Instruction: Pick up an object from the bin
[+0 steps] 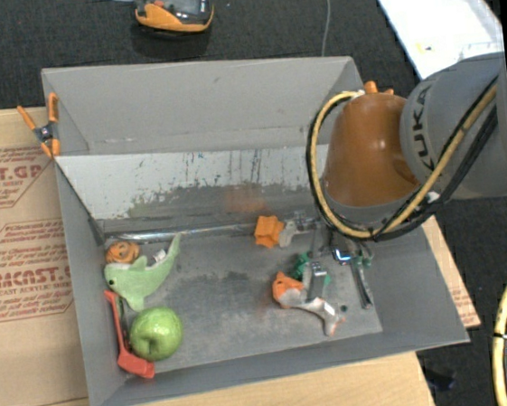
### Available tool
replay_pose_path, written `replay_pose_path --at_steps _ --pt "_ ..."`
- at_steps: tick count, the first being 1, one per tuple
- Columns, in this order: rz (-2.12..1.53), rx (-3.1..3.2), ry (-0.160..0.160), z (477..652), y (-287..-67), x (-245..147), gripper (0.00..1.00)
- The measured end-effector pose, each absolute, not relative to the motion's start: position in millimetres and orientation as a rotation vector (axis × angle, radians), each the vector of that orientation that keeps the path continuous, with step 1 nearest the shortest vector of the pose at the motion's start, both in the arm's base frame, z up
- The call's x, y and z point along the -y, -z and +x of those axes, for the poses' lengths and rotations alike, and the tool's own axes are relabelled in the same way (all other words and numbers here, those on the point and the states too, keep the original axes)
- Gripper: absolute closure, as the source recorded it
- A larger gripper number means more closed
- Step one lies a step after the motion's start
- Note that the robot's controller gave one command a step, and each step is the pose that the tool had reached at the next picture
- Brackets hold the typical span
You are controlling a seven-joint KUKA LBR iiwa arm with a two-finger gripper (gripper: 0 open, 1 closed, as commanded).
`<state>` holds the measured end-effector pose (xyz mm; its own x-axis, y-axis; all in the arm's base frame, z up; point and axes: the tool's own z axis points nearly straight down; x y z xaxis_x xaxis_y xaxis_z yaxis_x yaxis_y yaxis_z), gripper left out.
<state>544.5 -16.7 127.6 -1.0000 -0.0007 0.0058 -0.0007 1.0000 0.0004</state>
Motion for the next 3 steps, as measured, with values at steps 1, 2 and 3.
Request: replay_pose_path --at_steps 1,2,3 --pt "0.002 3.143 0.0 546.1 -132.3 16.7 0.0" --pt "-0.237 3.139 0.002 538.7 -101.1 19.1 0.0" --pt "-0.206 3.139 0.0 508.5 -91.7 49.7 1.0"
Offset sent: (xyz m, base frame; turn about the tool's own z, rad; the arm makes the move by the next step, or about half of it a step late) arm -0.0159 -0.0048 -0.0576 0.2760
